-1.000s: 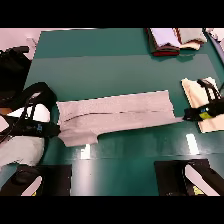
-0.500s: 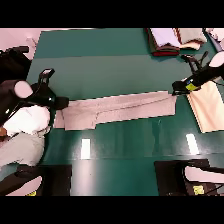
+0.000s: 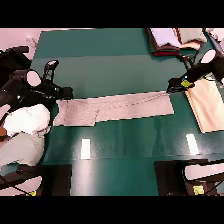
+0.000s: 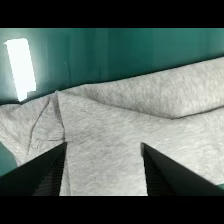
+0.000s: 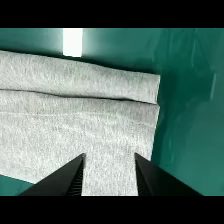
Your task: Fold the shirts.
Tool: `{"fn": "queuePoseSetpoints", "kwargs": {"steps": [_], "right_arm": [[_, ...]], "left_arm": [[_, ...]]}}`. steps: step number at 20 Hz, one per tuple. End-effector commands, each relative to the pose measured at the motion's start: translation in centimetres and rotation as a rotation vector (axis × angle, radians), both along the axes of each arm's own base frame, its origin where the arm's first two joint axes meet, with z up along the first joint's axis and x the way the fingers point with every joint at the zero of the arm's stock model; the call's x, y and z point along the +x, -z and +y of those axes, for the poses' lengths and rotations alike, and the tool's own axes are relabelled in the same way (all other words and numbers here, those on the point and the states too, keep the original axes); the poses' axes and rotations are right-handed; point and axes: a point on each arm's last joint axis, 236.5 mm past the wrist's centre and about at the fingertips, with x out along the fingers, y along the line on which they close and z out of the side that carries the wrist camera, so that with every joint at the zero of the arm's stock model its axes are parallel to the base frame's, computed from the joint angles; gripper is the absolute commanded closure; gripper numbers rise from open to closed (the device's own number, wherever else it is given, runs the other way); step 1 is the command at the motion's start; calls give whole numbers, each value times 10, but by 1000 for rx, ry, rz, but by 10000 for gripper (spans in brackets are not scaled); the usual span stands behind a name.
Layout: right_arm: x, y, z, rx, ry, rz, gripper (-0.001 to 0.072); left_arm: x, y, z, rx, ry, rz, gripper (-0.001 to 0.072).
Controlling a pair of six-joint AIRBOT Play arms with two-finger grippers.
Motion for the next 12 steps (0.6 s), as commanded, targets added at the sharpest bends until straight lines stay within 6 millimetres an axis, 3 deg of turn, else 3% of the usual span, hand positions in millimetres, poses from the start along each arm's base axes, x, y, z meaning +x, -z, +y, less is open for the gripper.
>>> {"fn": "queuePoseSetpoints", "kwargs": {"steps": [1, 2, 3, 4, 5, 7, 10, 11, 12], "right_arm": [[-8, 3, -14, 107, 38, 21, 284], [-17, 10, -25, 121, 75, 48, 193], [-27, 20, -34, 156, 116, 75, 174], [-37, 29, -39, 198, 151, 95, 174], [-45, 40, -41, 252, 197, 108, 175], [-53, 56, -40, 342, 261, 97, 180], [-54, 72, -19, 450, 286, 88, 210], [-52, 75, -8, 476, 279, 101, 234], [-48, 78, 2, 492, 256, 106, 308]], "left_arm": [[0, -7, -5, -23, 1, 12, 170], [-1, -9, -11, -53, -3, 16, 172], [-2, -11, -18, -85, -5, 22, 345], [-2, -13, -25, -117, 4, 22, 591], [-2, -17, -36, -155, 28, 11, 686], [3, -25, -57, -213, 40, -25, 687], [4, -31, -101, -244, 101, -90, 687], [0, -29, -118, -255, 126, -93, 687], [-3, -26, -132, -267, 134, -89, 687]]}}
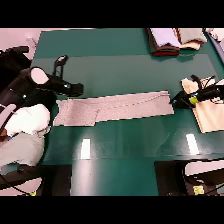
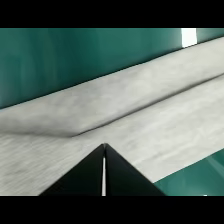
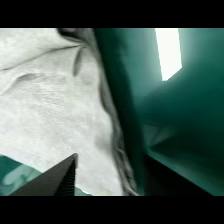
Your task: Fold the shirts.
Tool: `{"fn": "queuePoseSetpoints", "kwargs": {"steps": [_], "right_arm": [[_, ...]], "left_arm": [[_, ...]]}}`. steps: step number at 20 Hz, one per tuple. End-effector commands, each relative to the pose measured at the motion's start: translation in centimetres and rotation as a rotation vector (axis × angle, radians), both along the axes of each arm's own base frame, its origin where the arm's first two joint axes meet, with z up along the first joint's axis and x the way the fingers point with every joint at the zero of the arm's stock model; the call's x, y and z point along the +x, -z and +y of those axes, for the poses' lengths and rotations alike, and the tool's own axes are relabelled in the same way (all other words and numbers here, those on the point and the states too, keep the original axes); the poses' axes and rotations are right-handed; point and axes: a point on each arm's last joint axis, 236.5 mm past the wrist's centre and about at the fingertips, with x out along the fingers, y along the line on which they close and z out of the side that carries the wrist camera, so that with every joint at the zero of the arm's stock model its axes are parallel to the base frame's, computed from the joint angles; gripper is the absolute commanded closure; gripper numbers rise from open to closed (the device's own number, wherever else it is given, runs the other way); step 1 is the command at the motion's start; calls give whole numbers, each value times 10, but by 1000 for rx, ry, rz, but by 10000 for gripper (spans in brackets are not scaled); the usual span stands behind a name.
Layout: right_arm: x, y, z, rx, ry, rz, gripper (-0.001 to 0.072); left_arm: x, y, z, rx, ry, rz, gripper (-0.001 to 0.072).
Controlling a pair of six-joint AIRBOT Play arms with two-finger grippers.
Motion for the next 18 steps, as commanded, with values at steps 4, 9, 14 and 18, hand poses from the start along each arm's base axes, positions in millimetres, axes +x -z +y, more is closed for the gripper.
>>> {"fn": "queuePoseSetpoints", "kwargs": {"steps": [4, 9, 14, 18], "right_arm": [[34, 0, 53, 44, -99, -96, 701], [65, -117, 82, 42, -192, -344, 702], [68, -237, 134, 11, -265, -587, 702], [57, -283, 177, 29, -348, -674, 702]], "left_arm": [[-3, 24, -88, -99, 49, -13, 688], [12, 49, -125, -118, 81, 42, 687], [14, 80, -152, -99, 139, 84, 687], [12, 96, -155, -103, 131, 126, 688]]}}
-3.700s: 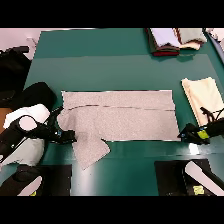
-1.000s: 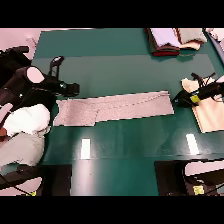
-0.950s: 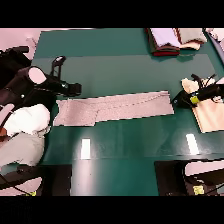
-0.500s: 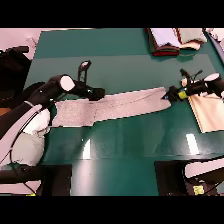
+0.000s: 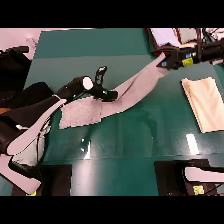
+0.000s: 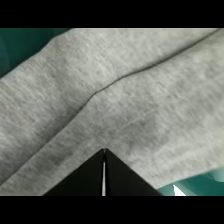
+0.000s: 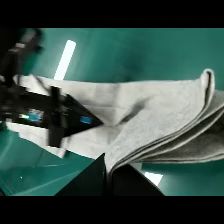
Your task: Fold the shirts.
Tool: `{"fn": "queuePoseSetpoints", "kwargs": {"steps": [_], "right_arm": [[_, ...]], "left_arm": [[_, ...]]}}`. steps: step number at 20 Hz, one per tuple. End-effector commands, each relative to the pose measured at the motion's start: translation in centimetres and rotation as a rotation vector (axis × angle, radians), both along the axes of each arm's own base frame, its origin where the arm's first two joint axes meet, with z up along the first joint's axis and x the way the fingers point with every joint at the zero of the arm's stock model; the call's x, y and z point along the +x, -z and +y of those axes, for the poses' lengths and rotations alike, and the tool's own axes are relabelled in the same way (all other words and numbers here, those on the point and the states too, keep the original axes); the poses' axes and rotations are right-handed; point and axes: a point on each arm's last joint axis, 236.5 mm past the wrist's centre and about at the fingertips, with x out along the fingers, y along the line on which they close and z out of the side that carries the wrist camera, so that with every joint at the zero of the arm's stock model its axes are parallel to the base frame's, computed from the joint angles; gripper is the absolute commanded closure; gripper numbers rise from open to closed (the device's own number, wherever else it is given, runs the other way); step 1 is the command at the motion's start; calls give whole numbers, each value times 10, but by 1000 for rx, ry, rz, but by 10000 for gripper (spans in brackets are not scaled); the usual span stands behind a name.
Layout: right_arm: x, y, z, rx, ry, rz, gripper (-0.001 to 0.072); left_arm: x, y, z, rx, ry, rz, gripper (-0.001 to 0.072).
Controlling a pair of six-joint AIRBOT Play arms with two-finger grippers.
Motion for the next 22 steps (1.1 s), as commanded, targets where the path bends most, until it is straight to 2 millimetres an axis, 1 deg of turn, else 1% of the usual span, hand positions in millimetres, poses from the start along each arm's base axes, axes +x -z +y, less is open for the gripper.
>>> {"fn": "queuePoseSetpoints", "kwargs": {"steps": [1, 3, 5, 6, 7, 8, 9, 10, 11, 12, 13, 14, 15, 16, 17, 18, 19, 20, 21, 22], "right_arm": [[-14, -45, 39, 14, -72, -78, 702], [-21, -53, 59, 21, -111, -90, 702], [-28, -59, 75, 26, -148, -105, 702], [-31, -62, 85, 34, -164, -112, 702], [-35, -63, 96, 40, -184, -117, 702], [-42, -64, 108, 48, -212, -117, 702], [-48, -65, 124, 72, -245, -113, 702], [-57, -66, 147, 105, -288, -106, 702], [-65, -64, 171, 133, -329, -97, 701], [-74, -59, 197, 154, -371, -94, 701], [-81, -54, 226, 182, -408, -95, 701], [-91, -49, 262, 227, -442, -96, 701], [-98, -43, 298, 282, -461, -104, 700], [-103, -38, 328, 327, -469, -123, 661], [-107, -28, 354, 355, -475, -139, 465], [-111, -19, 371, 356, -485, -136, 397], [-113, -13, 380, 348, -506, -136, 397], [-111, -10, 381, 331, -526, -143, 398], [-104, -5, 372, 296, -531, -150, 398], [-94, 2, 356, 245, -519, -152, 398]], "left_arm": [[0, 11, -5, -1, 4, 17, 688], [5, 7, -6, -7, -3, -3, 688], [8, 1, 1, 43, 38, -28, 688], [11, -7, 10, 77, 59, -40, 688], [19, -19, 23, 104, 58, -58, 688], [31, -40, 42, 121, 40, -94, 688], [43, -65, 64, 128, 8, -135, 688], [56, -96, 93, 134, -37, -184, 687], [65, -127, 124, 142, -86, -236, 687], [72, -162, 160, 161, -141, -297, 687], [73, -193, 196, 189, -195, -354, 687], [71, -225, 235, 225, -260, -416, 687], [66, -253, 268, 262, -319, -474, 687], [58, -280, 299, 294, -379, -530, 687], [49, -299, 320, 308, -425, -566, 687], [41, -314, 335, 310, -462, -591, 687], [35, -322, 342, 312, -480, -606, 687], [32, -326, 343, 312, -484, -612, 687], [30, -326, 341, 309, -478, -607, 687], [29, -322, 332, 295, -460, -594, 687]]}}
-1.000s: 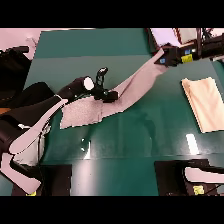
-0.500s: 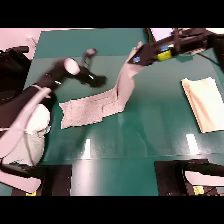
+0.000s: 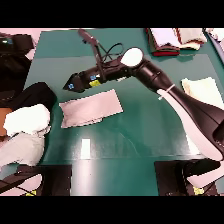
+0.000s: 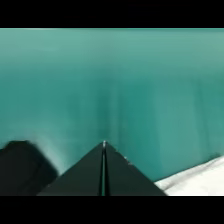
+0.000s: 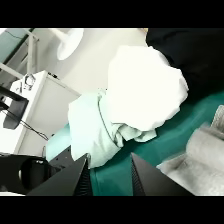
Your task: Fold the shirts.
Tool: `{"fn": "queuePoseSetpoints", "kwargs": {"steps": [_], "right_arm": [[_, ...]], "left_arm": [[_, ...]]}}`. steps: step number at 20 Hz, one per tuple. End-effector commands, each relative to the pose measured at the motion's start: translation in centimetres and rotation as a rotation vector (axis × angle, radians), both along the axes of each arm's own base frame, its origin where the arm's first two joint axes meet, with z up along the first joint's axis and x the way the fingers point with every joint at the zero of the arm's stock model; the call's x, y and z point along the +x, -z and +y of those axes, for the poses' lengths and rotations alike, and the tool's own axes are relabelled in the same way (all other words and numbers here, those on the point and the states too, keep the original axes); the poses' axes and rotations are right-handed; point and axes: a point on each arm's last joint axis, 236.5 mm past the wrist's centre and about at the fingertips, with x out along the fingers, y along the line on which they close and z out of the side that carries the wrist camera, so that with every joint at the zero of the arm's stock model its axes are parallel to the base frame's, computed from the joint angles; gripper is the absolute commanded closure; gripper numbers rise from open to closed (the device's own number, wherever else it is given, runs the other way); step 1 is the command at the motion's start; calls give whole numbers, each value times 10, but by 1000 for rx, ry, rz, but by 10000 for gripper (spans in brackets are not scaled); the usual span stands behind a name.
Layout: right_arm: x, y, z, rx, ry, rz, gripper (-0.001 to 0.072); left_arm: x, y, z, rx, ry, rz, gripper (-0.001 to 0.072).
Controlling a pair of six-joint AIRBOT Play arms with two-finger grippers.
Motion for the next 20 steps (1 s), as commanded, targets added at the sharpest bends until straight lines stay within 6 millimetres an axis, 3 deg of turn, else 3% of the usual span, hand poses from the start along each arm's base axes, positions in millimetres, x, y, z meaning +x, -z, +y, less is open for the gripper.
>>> {"fn": "queuePoseSetpoints", "kwargs": {"steps": [1, 4, 6, 7, 8, 9, 12, 14, 18, 19, 20], "right_arm": [[22, 30, -19, -109, 37, -34, 399], [69, 92, -126, -359, 223, 51, 398], [82, 142, -204, -507, 323, 155, 373], [84, 163, -234, -532, 362, 237, 207], [83, 181, -252, -532, 388, 317, 122], [83, 198, -264, -513, 415, 402, 122], [84, 232, -260, -435, 431, 582, 143], [85, 241, -236, -386, 402, 641, 188], [72, 259, -169, -410, 268, 619, 203], [67, 264, -151, -419, 233, 606, 225], [63, 268, -134, -427, 199, 590, 307]], "left_arm": [[-13, -12, 4, 13, -5, -13, 687], [-9, 2, -37, 13, 86, 6, 687], [-7, 13, -61, 14, 136, 22, 687], [-7, 18, -72, 15, 158, 31, 687], [-6, 23, -81, 16, 178, 41, 687], [-6, 27, -90, 17, 195, 47, 687], [-6, 37, -111, 20, 240, 66, 687], [-9, 37, -121, 20, 262, 66, 687], [-9, 35, -126, 17, 270, 54, 687], [-9, 35, -126, 18, 270, 55, 687], [-9, 36, -126, 17, 270, 56, 687]]}}
